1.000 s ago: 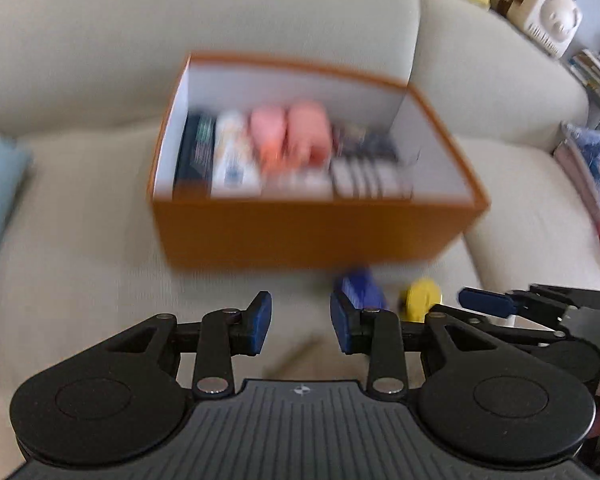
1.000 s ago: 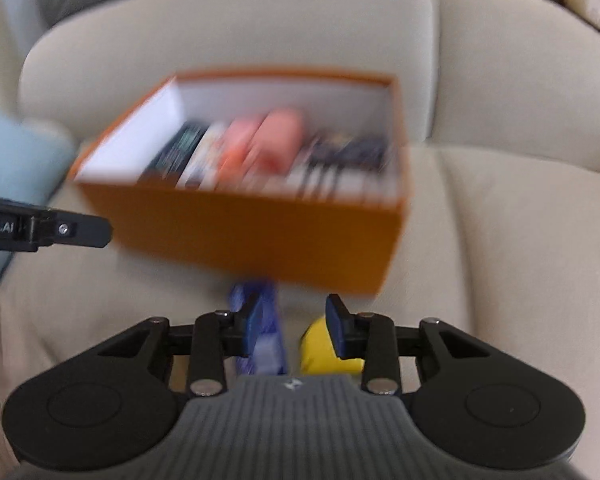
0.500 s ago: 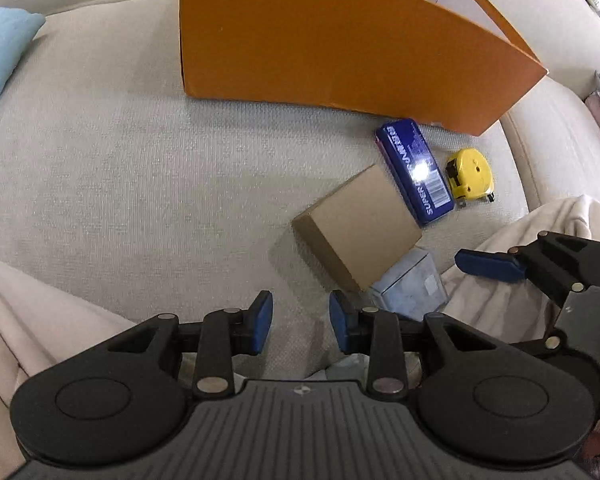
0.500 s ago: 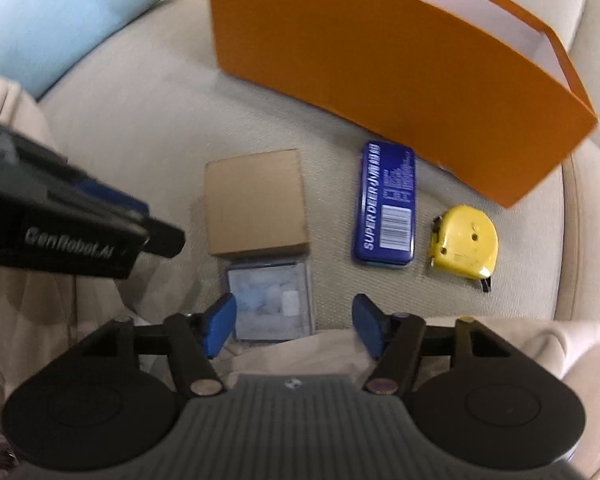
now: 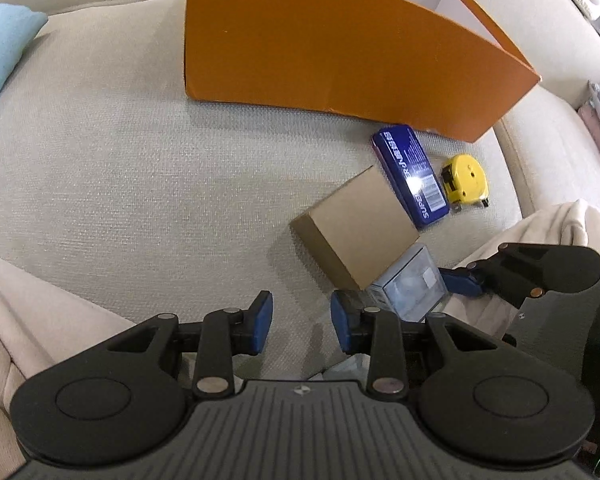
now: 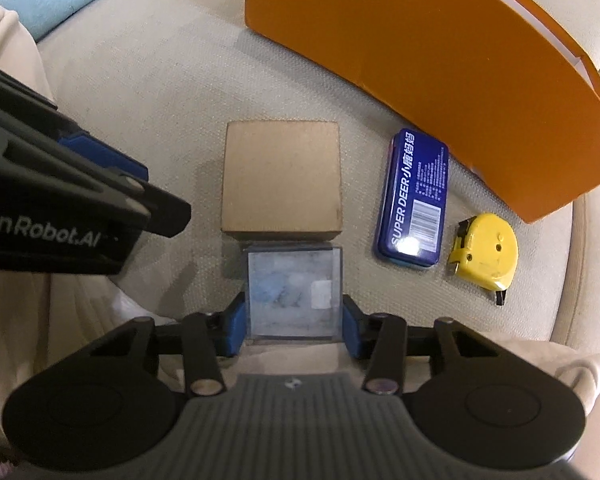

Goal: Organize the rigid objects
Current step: 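Grasp the clear plastic cube with right tool, then lower left tool onto the small cardboard box and close on it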

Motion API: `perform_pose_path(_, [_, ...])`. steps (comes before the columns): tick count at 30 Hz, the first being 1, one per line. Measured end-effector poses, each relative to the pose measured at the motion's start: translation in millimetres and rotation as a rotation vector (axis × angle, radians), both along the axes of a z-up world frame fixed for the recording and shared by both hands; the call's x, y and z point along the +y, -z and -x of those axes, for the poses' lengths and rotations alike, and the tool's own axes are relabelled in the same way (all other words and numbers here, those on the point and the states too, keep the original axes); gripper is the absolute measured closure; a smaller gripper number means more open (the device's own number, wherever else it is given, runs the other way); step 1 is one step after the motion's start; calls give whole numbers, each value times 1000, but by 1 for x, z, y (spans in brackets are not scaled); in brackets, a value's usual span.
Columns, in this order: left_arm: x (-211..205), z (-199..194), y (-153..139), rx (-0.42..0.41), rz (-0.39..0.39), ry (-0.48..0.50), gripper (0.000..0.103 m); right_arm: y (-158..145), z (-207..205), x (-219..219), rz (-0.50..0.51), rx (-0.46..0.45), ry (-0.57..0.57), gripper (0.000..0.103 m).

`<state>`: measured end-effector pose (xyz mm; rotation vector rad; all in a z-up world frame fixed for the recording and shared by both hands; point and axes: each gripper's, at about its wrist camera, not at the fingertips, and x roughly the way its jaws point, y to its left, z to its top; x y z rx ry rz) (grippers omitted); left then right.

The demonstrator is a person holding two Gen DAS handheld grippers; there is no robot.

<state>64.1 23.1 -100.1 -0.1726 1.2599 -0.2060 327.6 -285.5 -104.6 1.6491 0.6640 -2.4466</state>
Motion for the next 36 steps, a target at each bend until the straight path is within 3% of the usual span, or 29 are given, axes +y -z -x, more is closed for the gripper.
perform_pose_path(13, [16,-3,-10,-37,52,-96,62,-6,21,-11,6,80,127,55])
perform_pose_path(17, [16,-6,-9,-28,93,-125,46,-11,15,-3,-39,114,169,55])
perform_pose_path(21, [15,-12,-5,5,155,-172,35,-23,11,20,4,158,320,55])
perform_pose_path(22, [14,-14,-3,15,165,-187,33,-27,8,24,1,168,481,55])
perform_pose_path(30, [-3,-33,-2,47,175,-292,21,-43,0,37,-44,252,618,55])
perform_pose_path(36, [-26,-51,5,80,108,-311,20,-37,-2,51,-28,207,739,55])
